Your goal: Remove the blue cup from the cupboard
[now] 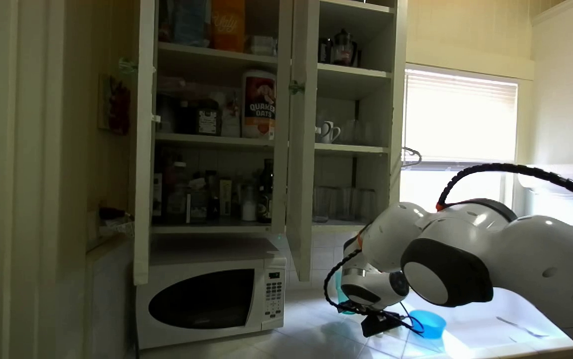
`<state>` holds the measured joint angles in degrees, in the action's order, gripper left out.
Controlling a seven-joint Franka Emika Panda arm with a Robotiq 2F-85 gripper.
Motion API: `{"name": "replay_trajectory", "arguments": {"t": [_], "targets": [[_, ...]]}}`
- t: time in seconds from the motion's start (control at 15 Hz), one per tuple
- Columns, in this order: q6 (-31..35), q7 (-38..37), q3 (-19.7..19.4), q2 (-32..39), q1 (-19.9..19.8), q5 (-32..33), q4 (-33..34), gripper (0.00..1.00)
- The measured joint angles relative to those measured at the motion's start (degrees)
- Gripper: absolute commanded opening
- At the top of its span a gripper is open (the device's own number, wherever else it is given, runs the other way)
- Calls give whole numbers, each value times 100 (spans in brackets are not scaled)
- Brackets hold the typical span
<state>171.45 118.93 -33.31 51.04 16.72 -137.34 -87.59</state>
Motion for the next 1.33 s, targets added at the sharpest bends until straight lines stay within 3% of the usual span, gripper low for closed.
{"name": "replay_trajectory", "arguments": {"t": [0.47, 0.53, 0.8, 1.33], "targets": [[59, -78, 21, 382, -94, 19, 241, 53], [59, -85, 32, 406, -111, 30, 258, 68], [62, -167, 126, 415, -198, 207, 308, 100], [168, -608, 437, 389, -349, 885, 311, 100]]}}
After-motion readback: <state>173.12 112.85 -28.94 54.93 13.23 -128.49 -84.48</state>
